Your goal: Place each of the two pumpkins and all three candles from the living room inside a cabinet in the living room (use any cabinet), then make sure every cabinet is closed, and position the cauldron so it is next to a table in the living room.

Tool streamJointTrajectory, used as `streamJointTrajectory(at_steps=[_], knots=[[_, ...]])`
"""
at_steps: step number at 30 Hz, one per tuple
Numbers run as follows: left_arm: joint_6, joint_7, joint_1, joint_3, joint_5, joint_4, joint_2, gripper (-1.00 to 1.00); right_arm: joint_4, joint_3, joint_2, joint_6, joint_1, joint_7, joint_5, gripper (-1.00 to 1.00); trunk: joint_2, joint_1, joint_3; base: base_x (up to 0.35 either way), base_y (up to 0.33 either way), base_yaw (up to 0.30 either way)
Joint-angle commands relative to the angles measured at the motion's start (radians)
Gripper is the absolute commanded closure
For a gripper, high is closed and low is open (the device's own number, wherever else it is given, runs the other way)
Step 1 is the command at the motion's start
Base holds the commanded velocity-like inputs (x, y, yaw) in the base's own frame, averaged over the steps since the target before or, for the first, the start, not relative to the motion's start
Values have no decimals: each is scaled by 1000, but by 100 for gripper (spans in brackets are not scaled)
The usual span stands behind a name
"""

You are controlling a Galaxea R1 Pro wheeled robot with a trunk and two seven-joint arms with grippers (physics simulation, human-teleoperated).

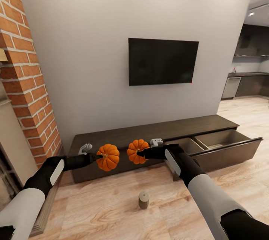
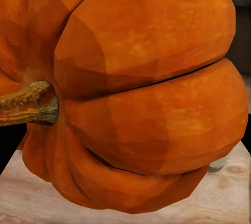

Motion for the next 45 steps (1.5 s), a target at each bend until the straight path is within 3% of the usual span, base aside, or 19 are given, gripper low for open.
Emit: streamJointTrajectory(at_steps=[1, 23, 45], knots=[[5, 0, 0, 1, 2, 0, 0, 100, 0, 1, 0, 4, 0, 0, 1, 100, 7, -4, 2, 0, 0, -182], [5, -2, 0, 2, 0, -4, 2, 100, -6, -11, -11, 3, 1, 7, 0, 100, 161, -88, 61, 0, 0, -263], [5, -9, 0, 4, 8, -4, 0, 100, -8, -11, -11, 3, 1, 6, 1, 100, 161, -88, 74, 0, 0, -287]])
